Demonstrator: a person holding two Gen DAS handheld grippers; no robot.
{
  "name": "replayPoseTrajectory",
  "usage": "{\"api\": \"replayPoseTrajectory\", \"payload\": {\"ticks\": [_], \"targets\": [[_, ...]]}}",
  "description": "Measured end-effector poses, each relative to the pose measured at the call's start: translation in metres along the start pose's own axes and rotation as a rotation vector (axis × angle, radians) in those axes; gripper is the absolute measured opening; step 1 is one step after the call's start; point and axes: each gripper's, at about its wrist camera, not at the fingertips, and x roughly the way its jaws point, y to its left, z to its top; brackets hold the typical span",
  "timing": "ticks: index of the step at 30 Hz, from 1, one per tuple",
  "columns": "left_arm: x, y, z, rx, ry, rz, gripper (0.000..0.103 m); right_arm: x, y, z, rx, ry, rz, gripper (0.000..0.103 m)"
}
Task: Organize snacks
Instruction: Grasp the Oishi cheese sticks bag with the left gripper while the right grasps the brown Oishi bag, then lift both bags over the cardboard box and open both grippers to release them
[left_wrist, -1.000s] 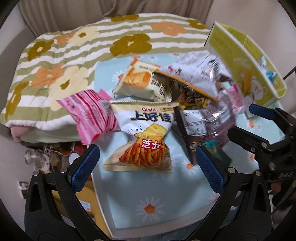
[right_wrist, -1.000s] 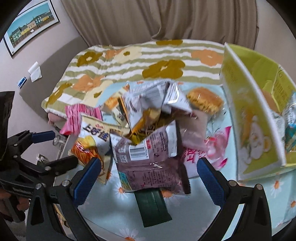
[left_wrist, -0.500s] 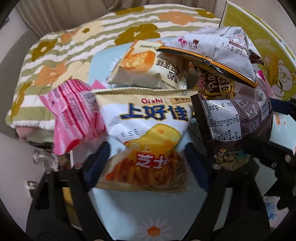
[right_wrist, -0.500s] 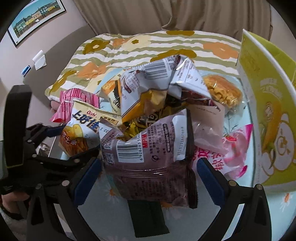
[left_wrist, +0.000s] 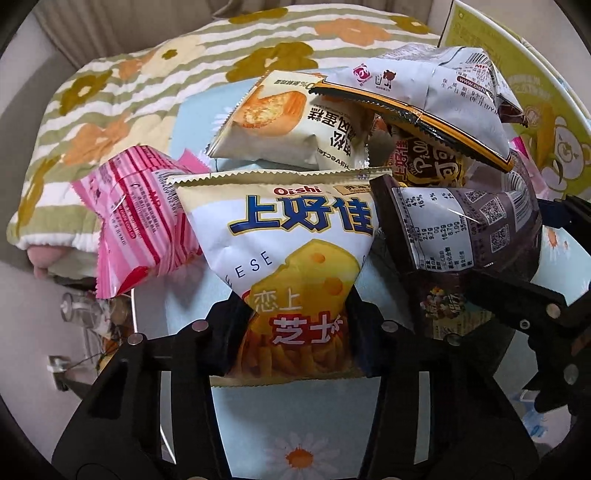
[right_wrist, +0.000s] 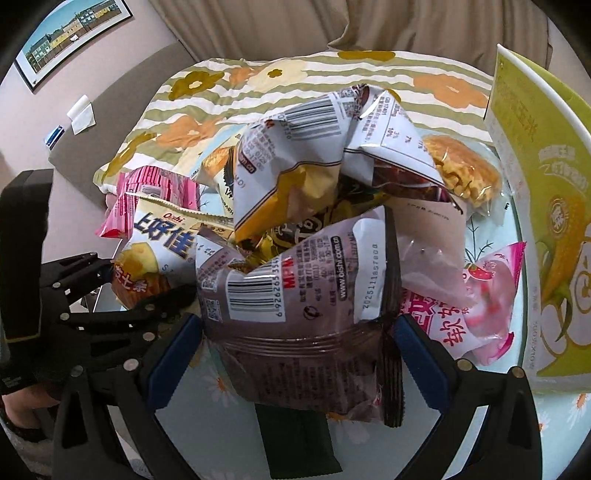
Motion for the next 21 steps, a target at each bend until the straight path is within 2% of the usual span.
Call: {"api": "replayPoseTrajectory", "payload": {"ticks": [3,11,14,15,18,21], "targets": [[-0.001,0.002,-0.002,0.004,-0.005,0.022,0.043,0.004,-0.001,0.002,-0.002,0.005,0.012,0.103],[-0.002,0.003,-0.006,-0.018,0.002,0.009,0.044,0.010,-0.001,0.003,0.005,0.002,0.028,0.101],[-0.002,0.004,-0.006,-0.022,0.004,0.007,0.044,0.010,-0.003,0.001,0.000,-0.002,0.028,0.093],[-0.001,0.005,-0.005,-0.022,0.005,0.008,0.044,0.010,-0.002,0.001,-0.002,-0.001,0.034,0.085],[-0.001,0.007,-0.004,-0.021,0.005,0.007,0.043,0.007,-0.001,-0.003,-0.004,-0.016,0.037,0.077],[-0.001,0.007,-0.005,-0.019,0.004,0.005,0.044,0.003,0.001,-0.006,-0.006,-0.030,0.024,0.074]]}}
